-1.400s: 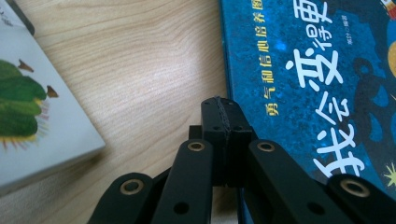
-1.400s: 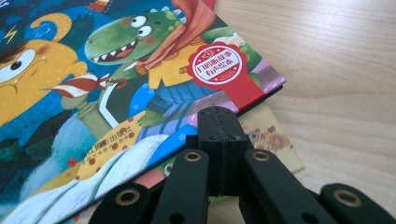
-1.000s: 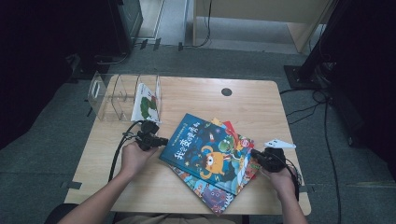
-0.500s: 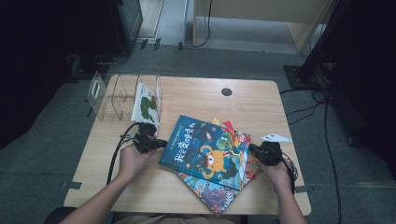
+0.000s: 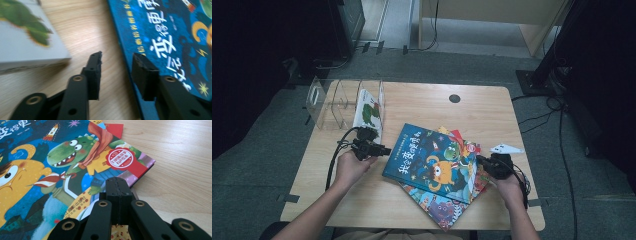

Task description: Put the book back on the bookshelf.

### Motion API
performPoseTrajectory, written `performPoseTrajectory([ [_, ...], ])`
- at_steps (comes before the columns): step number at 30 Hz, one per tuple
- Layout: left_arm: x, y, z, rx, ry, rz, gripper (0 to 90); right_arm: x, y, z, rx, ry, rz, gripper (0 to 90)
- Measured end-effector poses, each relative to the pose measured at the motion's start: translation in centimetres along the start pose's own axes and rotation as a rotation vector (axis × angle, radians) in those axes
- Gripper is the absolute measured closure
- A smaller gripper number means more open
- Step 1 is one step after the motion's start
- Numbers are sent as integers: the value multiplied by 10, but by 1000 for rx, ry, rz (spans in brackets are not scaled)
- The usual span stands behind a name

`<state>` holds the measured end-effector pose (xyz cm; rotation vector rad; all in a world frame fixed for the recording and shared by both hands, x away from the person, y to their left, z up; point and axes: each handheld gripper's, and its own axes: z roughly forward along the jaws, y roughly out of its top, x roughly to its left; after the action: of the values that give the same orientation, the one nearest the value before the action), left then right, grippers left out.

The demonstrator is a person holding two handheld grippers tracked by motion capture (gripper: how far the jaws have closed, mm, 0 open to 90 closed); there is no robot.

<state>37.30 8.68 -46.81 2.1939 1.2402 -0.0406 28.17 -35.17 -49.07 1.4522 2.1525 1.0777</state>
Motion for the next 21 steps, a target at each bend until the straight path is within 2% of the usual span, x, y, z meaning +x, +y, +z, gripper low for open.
performPoseTrajectory([
  [2,2,0,-3,-13,-3,0,592,1,0,0,3,2,-7,900],
  [3,4,1,-8,-21,-27,-13,585,1,0,0,4,2,-8,900],
  [5,5,2,-10,-20,-41,-19,585,1,0,-1,7,2,-9,900],
  [9,3,1,-14,-35,-81,3,555,0,-2,-3,12,1,-4,900],
  [12,0,2,-11,-17,-111,0,522,0,-3,-4,11,6,-1,900],
  [13,-2,3,-8,-11,-108,14,520,0,-3,-4,11,6,-2,900],
  [16,-4,5,-6,-1,-117,17,503,0,-3,-4,11,3,-6,900],
  [19,-4,8,-2,2,-123,4,499,0,-4,-4,10,6,-4,900],
  [20,-4,9,0,1,-124,6,495,0,-4,-5,16,6,-5,900],
  [21,-5,10,1,7,-121,11,490,0,-5,-4,45,-2,-14,900],
])
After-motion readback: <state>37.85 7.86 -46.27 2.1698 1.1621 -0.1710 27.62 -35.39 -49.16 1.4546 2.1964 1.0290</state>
